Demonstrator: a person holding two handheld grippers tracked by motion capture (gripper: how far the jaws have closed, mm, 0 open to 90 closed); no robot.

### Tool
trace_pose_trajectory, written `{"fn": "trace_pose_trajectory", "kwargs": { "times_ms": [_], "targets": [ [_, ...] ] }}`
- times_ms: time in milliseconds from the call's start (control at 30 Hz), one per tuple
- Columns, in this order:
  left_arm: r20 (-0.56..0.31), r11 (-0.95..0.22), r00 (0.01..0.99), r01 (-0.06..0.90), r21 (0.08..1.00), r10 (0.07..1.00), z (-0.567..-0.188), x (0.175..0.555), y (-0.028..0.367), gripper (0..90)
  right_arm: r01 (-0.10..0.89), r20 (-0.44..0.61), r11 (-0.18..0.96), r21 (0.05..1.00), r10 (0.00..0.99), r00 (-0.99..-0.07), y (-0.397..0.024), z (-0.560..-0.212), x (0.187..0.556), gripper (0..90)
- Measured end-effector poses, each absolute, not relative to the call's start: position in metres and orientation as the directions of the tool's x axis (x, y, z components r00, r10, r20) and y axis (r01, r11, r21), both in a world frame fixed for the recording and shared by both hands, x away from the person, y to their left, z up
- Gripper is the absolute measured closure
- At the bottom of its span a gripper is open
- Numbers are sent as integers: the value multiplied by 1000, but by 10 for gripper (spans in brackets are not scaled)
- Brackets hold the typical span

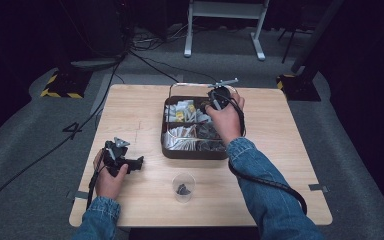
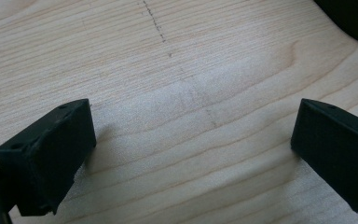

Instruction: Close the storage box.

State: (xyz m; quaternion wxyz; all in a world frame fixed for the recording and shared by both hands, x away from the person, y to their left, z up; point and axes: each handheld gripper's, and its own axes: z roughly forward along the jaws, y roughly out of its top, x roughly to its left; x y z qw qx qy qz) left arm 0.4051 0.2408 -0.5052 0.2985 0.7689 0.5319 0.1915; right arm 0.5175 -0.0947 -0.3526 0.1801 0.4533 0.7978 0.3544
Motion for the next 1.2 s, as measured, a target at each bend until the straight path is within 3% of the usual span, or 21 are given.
{"fn": "trace_pose_trajectory", "kwargs": {
  "times_ms": [1200],
  "targets": [
    [-22,-258,363,704,662,931,-505,406,241,2,624,8,370,688,856,-517,-66,-410,528,589]
  ]
}}
